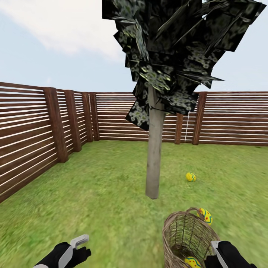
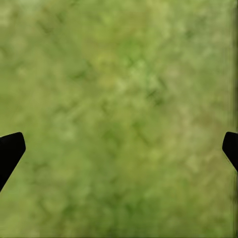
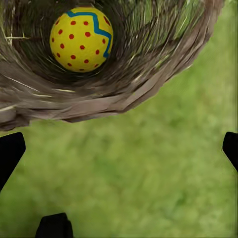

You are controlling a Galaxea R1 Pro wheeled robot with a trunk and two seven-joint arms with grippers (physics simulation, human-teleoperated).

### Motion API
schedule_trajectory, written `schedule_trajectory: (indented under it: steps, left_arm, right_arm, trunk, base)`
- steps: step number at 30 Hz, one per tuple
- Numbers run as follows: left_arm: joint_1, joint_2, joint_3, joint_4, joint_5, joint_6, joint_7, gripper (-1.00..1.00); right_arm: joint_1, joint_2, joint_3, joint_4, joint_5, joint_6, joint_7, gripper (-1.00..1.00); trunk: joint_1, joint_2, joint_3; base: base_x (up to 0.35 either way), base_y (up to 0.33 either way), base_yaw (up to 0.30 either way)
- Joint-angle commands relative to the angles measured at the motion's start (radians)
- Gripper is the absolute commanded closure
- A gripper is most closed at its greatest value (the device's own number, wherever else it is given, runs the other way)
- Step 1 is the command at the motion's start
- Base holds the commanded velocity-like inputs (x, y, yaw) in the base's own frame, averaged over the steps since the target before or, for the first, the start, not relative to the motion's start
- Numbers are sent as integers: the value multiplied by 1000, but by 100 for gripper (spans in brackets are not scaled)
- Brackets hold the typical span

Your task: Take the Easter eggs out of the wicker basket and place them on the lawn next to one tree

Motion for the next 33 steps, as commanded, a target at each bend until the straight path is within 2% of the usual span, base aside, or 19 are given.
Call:
schedule_trajectory:
  steps: [1, 12, 25, 33]
  left_arm:
    - [0, 0, 3, -2, 7, 6, 0, -100]
    - [0, 0, 3, -2, 7, 5, 1, -100]
    - [0, 0, 3, 0, 6, 4, 0, -100]
    - [0, 1, 3, -1, 8, 4, 0, -100]
  right_arm:
    - [0, 1, -2, -1, 6, 4, 3, -100]
    - [0, 5, -1, -1, 7, 4, 3, -100]
    - [0, -2, -4, -1, 6, 4, 3, -100]
    - [0, -14, -7, -3, 3, 4, 6, -100]
  trunk:
    - [0, 0, -1]
    - [0, 0, -1]
    - [0, 0, -1]
    - [0, 0, -1]
  base:
    - [295, -89, 0]
    - [82, -5, 0]
    - [237, 215, 0]
    - [269, 74, 0]
